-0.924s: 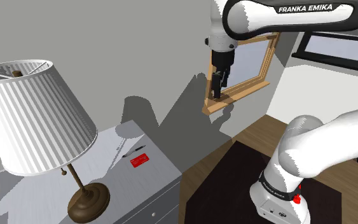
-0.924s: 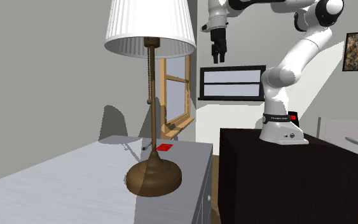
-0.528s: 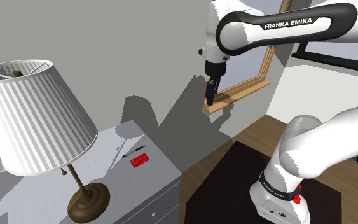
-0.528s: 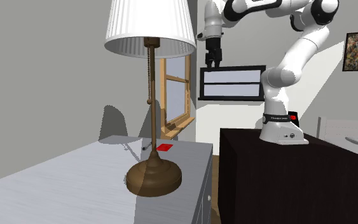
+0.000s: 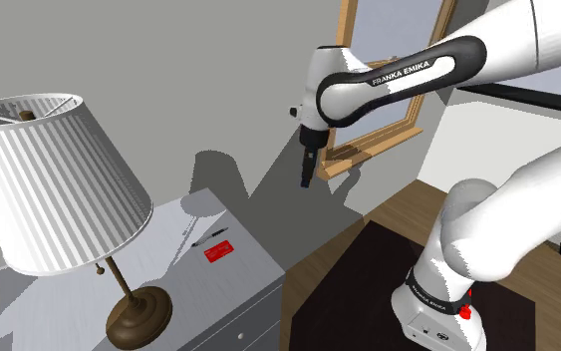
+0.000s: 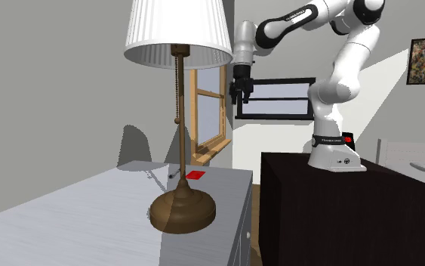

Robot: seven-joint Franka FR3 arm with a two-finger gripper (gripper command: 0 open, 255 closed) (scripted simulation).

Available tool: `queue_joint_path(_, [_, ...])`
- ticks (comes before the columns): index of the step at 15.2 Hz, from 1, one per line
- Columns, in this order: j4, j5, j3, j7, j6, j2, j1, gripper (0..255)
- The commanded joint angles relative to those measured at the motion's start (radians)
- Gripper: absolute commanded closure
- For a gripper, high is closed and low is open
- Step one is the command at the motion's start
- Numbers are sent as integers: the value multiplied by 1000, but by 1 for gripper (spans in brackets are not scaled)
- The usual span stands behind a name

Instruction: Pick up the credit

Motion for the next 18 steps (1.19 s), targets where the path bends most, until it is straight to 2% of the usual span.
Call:
queue_joint_path(1, [-7,32,-22,-68,90,58,31,0])
queue_joint_path(5, [-4,128,-70,-228,256,194,106,0])
queue_joint_path(8, [20,239,-105,-377,360,304,174,0])
queue_joint_path(13, [99,510,-135,-691,471,494,276,0])
queue_joint_path(18, [221,796,-81,-1016,501,675,296,0])
